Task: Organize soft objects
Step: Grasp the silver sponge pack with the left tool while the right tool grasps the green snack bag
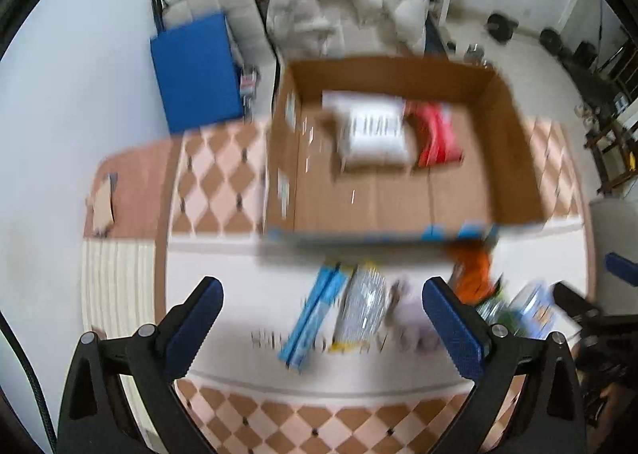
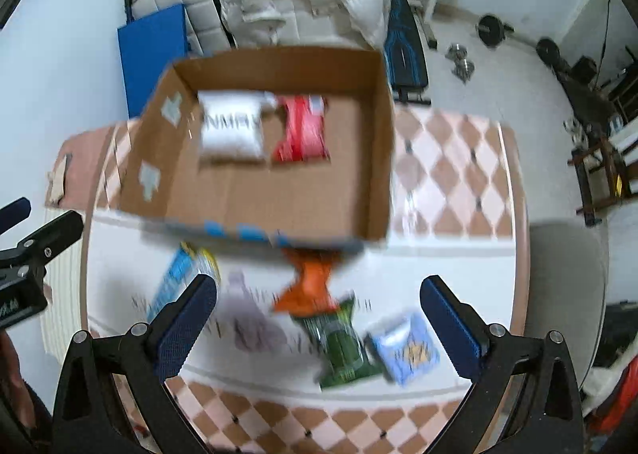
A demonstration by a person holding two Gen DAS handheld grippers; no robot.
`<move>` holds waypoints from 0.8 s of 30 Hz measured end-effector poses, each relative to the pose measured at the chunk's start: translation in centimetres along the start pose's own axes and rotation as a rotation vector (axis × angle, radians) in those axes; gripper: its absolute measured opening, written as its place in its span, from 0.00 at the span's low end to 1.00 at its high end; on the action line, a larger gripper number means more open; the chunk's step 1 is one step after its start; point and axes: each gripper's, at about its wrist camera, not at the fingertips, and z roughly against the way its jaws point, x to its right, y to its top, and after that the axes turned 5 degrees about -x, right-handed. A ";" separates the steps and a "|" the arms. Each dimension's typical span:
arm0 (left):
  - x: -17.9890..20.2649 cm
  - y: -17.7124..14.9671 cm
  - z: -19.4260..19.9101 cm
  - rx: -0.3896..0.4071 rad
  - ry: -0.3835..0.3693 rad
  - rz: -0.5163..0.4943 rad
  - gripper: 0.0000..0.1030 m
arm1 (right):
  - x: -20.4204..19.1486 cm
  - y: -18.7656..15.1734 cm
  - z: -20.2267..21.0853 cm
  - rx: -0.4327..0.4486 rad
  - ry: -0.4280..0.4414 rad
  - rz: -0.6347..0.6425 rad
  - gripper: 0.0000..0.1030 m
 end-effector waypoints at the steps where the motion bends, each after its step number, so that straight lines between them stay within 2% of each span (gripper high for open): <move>1: 0.0 -0.8 -2.0 -0.051 0.002 -0.003 0.99 | 0.6 -1.1 -0.9 -0.021 -0.005 -0.005 1.00; 4: 0.1 -2.4 -6.5 -0.149 -0.033 0.000 0.95 | 2.2 -3.8 -4.5 -0.109 -0.017 -0.023 1.00; 6: 0.7 -2.8 -9.3 -0.198 -0.039 -0.012 0.81 | 3.0 -5.2 -7.1 -0.178 0.010 -0.040 1.00; 9: 1.6 -3.1 -12.9 -0.259 -0.028 -0.041 0.67 | 3.8 -6.6 -10.7 -0.251 0.029 -0.074 0.97; 14: 3.4 -3.0 -17.1 -0.345 -0.046 -0.084 0.67 | 4.1 -7.9 -14.2 -0.317 0.068 -0.113 0.79; 21: 5.0 -3.0 -21.7 -0.441 -0.046 -0.093 0.67 | 3.9 -7.8 -16.8 -0.367 0.029 -0.105 0.77; 23: 5.1 -3.1 -22.2 -0.448 -0.057 -0.079 0.67 | 3.9 -7.6 -17.4 -0.380 0.021 -0.100 0.71; 24: 5.0 -3.2 -22.1 -0.442 -0.067 -0.067 0.63 | 3.9 -7.6 -17.7 -0.387 0.016 -0.100 0.70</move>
